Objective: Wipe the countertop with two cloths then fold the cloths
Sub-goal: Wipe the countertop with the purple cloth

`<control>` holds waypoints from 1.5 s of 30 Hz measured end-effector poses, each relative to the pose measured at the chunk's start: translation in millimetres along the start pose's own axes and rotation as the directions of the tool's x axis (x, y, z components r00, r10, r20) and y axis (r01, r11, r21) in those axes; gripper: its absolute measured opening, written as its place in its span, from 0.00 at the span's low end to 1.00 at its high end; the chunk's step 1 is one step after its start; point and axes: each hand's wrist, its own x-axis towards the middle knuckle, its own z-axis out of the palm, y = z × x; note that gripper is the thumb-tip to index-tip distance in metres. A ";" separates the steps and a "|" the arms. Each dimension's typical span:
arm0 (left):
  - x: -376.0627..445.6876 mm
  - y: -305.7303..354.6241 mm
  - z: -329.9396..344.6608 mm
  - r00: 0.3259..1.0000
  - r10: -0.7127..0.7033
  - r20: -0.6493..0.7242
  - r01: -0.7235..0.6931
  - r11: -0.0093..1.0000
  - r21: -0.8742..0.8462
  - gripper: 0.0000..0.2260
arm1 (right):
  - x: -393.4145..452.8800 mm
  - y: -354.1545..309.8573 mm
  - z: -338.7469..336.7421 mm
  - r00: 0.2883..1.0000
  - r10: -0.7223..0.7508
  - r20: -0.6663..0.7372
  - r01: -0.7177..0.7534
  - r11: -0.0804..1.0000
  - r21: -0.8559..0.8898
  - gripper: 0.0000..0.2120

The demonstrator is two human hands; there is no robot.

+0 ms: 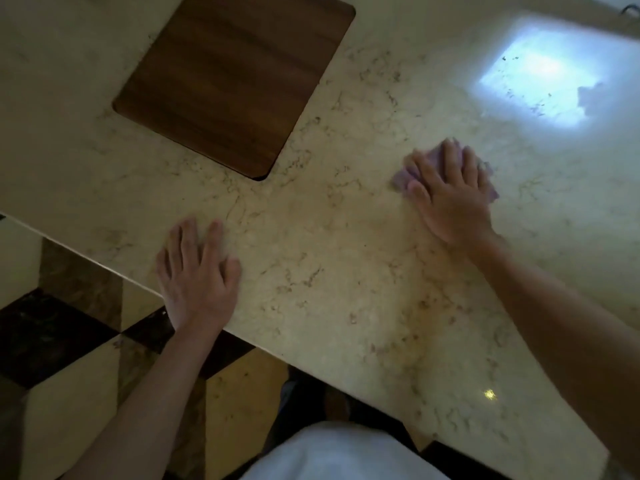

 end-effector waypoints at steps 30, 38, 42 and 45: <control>-56.7 136.9 19.7 0.985 0.163 0.049 -0.160 0.985 -0.071 0.25 | -195.7 -19.9 20.4 0.737 -0.669 0.092 0.636 0.734 0.241 0.25; -55.1 139.0 18.7 0.988 0.149 0.049 -0.146 0.987 -0.070 0.26 | 7.0 93.7 -6.6 1.000 0.011 0.016 -0.013 0.994 0.110 0.27; -55.8 138.4 19.2 0.987 0.156 0.047 -0.153 0.986 -0.060 0.25 | -55.4 -6.0 8.0 0.986 -0.160 -0.055 0.166 0.976 0.144 0.26; -55.4 137.7 19.3 0.986 0.166 0.035 -0.164 0.985 -0.053 0.24 | -179.6 -57.5 20.8 0.907 -0.419 0.052 0.393 0.884 0.254 0.24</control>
